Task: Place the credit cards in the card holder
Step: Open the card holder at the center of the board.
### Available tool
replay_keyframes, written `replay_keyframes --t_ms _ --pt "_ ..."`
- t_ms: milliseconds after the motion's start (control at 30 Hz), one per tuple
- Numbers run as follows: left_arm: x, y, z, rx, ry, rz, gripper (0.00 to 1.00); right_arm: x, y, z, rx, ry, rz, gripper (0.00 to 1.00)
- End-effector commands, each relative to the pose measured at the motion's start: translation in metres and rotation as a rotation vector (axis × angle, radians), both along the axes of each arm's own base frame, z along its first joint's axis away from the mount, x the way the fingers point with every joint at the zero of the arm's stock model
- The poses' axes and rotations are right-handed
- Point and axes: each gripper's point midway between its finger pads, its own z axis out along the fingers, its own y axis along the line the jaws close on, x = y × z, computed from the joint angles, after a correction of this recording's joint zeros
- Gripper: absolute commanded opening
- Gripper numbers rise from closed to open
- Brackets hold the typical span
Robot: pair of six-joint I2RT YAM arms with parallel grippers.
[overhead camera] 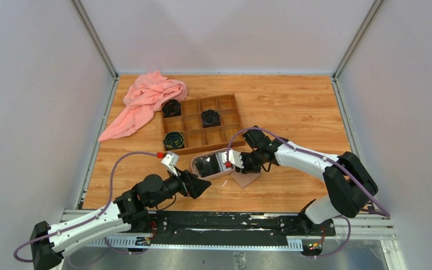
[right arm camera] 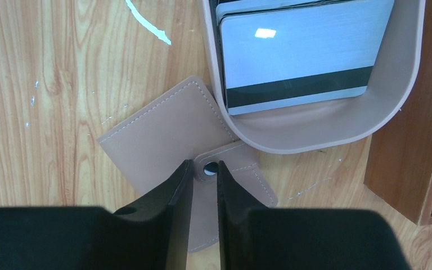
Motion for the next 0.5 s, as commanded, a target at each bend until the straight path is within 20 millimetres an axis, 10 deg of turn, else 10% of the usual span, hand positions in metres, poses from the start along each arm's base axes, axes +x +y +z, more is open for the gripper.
replay_keyframes --t_ms 0,467 --pt "-0.001 -0.001 0.002 -0.025 -0.008 0.000 0.98 0.006 -0.006 -0.002 -0.047 -0.037 -0.028 0.12" --pt "-0.001 -0.004 0.004 -0.022 0.008 -0.005 0.98 0.006 -0.010 0.029 0.033 -0.020 -0.090 0.00"
